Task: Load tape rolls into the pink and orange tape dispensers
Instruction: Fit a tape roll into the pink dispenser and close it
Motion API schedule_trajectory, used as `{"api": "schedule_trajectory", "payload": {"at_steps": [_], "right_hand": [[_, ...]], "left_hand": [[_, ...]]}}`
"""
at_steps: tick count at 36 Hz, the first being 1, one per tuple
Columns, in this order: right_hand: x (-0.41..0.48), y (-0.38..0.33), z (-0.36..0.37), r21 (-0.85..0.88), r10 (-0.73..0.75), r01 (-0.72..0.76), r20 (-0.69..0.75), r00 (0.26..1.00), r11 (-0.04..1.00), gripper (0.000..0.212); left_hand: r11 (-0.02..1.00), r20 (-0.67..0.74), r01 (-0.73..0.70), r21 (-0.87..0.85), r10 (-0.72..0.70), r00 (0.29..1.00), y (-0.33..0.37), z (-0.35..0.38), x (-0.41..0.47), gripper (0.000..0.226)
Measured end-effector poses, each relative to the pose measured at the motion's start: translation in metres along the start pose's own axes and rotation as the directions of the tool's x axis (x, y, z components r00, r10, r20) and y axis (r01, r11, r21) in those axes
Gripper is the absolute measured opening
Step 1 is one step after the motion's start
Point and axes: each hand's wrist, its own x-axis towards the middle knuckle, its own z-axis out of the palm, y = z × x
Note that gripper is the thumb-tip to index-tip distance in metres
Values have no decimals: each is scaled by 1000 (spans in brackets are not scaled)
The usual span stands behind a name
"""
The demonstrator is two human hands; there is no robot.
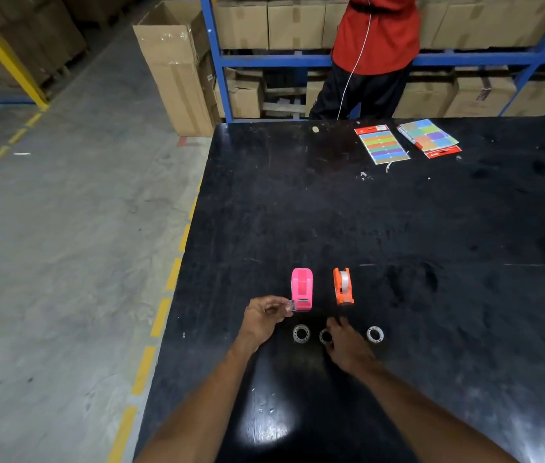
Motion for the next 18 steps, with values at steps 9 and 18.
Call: {"api": "schedule_trajectory", "payload": {"at_steps": [9,18], "right_hand": [[9,-32,10,-287,-277,221,-174,945,932,75],[20,-34,8,0,-287,290,-158,945,957,41]], "left_hand": [[998,-11,65,16,-65,998,-3,-4,2,11],[994,-18,111,10,-111,994,2,-18,3,19]]}}
